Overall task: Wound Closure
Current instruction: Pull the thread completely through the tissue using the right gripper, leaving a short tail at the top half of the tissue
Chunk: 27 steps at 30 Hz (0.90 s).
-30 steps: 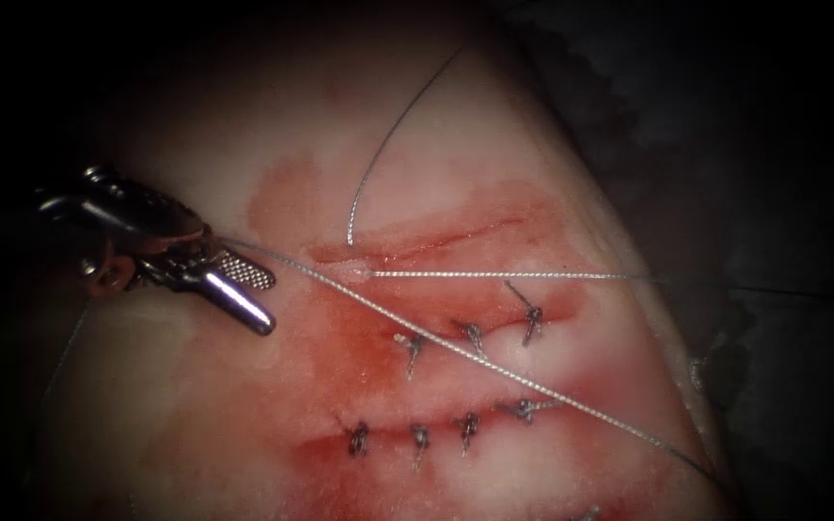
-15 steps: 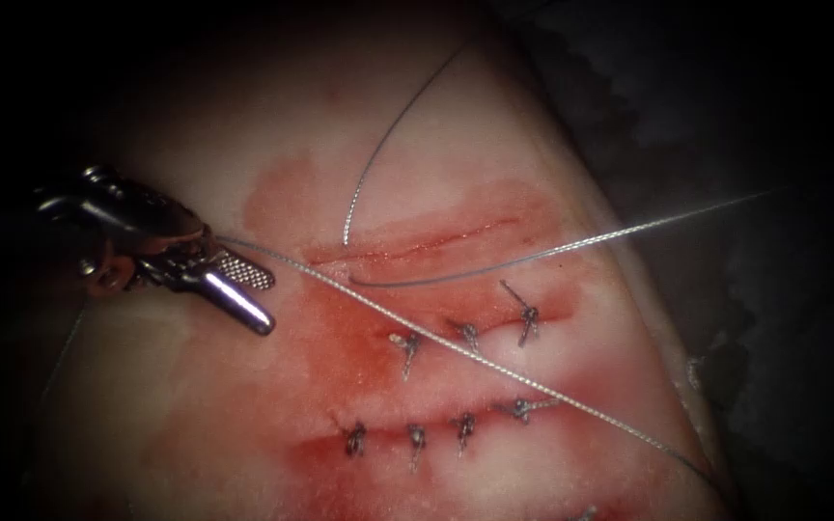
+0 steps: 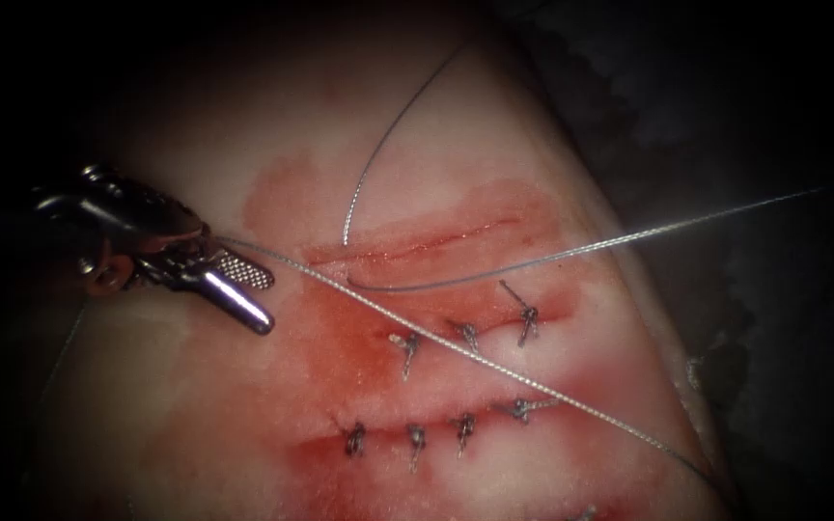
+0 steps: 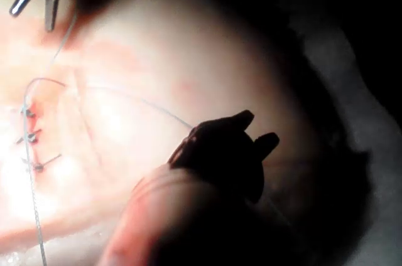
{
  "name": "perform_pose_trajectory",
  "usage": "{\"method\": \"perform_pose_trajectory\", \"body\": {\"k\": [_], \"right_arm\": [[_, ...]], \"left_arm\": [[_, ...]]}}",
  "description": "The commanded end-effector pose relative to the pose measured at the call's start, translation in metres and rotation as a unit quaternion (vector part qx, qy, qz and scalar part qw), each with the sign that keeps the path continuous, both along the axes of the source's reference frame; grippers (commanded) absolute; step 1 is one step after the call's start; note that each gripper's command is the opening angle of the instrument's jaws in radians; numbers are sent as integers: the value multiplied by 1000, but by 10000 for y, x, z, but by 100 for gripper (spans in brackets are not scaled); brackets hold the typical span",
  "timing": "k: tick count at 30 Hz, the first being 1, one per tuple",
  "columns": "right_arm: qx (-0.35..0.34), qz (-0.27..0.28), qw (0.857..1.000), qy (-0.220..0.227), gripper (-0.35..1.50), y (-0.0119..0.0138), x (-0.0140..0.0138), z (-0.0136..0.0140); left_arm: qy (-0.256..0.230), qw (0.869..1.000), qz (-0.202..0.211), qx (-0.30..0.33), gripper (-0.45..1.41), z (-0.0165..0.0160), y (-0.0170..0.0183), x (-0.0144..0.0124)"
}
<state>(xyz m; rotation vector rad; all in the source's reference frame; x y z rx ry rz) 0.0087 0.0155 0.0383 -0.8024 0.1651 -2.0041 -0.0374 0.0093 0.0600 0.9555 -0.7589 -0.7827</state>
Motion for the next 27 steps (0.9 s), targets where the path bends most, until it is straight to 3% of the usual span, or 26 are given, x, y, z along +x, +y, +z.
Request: {"method": "perform_pose_trajectory", "body": {"k": [1, 3, 4, 6, 7, 10, 12, 15, 17, 20, 27], "right_arm": [[6, -1, 1000, 14, 19, 5, 39, 13], [19, -5, 1000, 23, 19, 6, 65, 26], [45, -25, 998, 40, 19, 6, 98, 42], [55, -32, 997, 42, 17, 5, 113, 49], [47, -93, 994, 40, 7, -1, 149, 68], [48, -135, 989, 31, 15, -19, 202, 94], [108, -102, 988, 37, 17, -39, 255, 118], [206, -72, 973, 70, 39, -59, 296, 140], [247, -81, 963, 77, 49, -73, 315, 152], [314, -101, 943, 48, 51, -94, 362, 182], [356, -96, 929, 43, 51, -108, 402, 215]], "left_arm": [[-1, 1000, -1, -2, 63, 4, 7, -6], [-1, 1000, -1, -2, 63, 4, 7, -6], [-1, 1000, -1, -2, 63, 4, 7, -6], [-1, 1000, -1, -2, 63, 4, 7, -6], [-1, 1000, -1, -2, 63, 4, 7, -6], [-1, 1000, -1, -2, 63, 4, 6, -7], [-1, 1000, -1, -2, 63, 4, 6, -6], [-1, 1000, -1, -2, 63, 4, 6, -7], [-1, 1000, -1, -2, 63, 4, 6, -7], [0, 1000, -1, -2, 63, 4, 6, -7], [0, 1000, -1, -2, 63, 4, 6, -7]]}}
